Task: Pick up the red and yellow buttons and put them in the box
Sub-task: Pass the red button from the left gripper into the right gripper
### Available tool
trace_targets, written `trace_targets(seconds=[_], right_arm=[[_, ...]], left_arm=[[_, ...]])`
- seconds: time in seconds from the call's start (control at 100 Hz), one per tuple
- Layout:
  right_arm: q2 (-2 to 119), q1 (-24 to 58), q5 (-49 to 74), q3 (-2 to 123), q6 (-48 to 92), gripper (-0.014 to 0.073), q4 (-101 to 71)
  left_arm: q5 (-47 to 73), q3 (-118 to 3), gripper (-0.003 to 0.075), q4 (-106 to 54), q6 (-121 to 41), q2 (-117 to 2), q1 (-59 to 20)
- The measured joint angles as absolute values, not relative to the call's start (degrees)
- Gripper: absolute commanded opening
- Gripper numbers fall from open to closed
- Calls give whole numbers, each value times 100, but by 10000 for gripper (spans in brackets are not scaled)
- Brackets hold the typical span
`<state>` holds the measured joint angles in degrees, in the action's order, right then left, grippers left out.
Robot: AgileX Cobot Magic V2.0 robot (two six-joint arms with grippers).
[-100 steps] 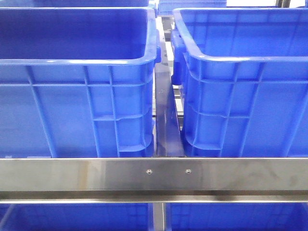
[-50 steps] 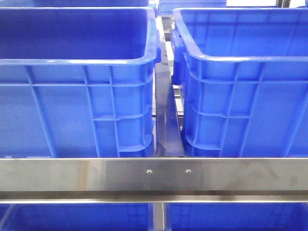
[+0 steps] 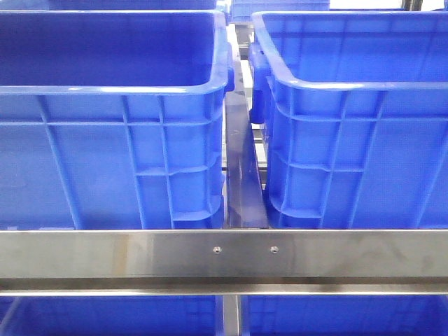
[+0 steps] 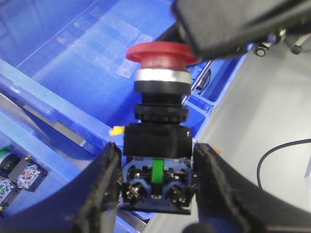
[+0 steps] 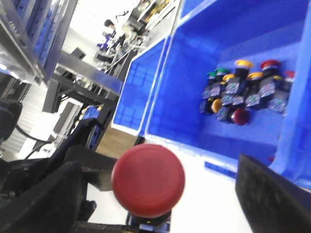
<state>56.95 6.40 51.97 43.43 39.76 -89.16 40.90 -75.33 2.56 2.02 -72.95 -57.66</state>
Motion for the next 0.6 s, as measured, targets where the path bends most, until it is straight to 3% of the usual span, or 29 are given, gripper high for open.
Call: trace_targets(seconds=[0.13, 0.21, 0.52, 0.6], right_arm=[[5822, 929, 5108, 4344, 4047, 648, -8953], [5887, 1077, 5044, 4354, 4071, 596, -8990], [5959, 1161, 4970, 4501, 4123, 199, -9063], [5971, 1161, 4959, 4501, 4123, 137, -9063]], left_arm=[[4090, -7533, -19, 256, 202, -7295, -5766], [4090, -7533, -19, 256, 202, -7295, -5766], [4090, -7533, -19, 256, 202, -7295, -5766], [4079, -7533, -19, 256, 202, -7295, -5766]])
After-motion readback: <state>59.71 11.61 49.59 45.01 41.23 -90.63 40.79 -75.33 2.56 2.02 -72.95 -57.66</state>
